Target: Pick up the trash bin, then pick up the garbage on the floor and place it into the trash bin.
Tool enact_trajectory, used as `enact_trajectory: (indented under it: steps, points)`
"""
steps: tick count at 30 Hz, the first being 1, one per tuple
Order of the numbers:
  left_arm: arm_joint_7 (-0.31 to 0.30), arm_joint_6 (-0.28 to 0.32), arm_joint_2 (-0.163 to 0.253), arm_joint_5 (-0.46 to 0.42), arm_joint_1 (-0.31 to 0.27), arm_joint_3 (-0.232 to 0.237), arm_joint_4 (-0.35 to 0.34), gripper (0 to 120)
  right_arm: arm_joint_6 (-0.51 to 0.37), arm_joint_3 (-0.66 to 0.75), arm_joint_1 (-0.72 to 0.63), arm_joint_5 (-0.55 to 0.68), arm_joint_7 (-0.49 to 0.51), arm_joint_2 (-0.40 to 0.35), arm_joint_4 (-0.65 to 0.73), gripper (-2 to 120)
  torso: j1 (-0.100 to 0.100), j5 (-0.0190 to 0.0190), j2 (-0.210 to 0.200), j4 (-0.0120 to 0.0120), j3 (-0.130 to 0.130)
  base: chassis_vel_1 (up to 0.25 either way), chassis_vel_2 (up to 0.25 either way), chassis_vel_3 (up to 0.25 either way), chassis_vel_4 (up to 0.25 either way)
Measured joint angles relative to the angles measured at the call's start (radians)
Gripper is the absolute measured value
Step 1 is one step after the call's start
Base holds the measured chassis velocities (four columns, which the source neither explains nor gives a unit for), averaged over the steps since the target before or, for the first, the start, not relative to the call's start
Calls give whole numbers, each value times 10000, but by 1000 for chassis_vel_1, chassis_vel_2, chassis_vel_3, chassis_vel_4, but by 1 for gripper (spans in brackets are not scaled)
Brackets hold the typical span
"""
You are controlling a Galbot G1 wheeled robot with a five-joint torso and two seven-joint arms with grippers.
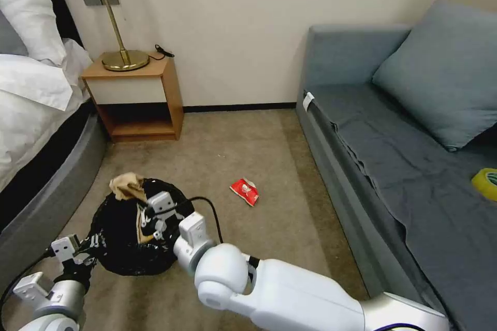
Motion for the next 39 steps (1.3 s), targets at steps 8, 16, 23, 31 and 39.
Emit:
enact_trajectory:
  steps: [8, 16, 23, 31, 39]
  points:
    - [1, 9, 141, -115, -29, 34, 37, 4, -194, -156, -177, -261, 48, 121, -376, 25, 0, 0, -1, 0, 0, 0, 0, 0, 0]
    - [1, 70, 295, -287, -133, 68, 94, 4, -346, -206, -352, -455, 125, 206, -569, 52, 0, 0, -1, 0, 0, 0, 0, 0, 0]
    - [0, 112, 387, -417, -248, 67, 212, 4, -518, -223, -319, -494, 150, 138, -611, 79, 0, 0, -1, 0, 0, 0, 0, 0, 0]
    - [-1, 129, 455, -472, -333, 55, 362, 4, -548, -130, -354, -892, 133, 101, -635, 99, 0, 1, -1, 0, 0, 0, 0, 0, 0]
    - [-15, 146, 490, -471, -441, 27, 477, 4, -204, 228, -422, -2298, 427, 42, -825, 100, 0, 1, -2, 0, 0, 0, 0, 0, 0]
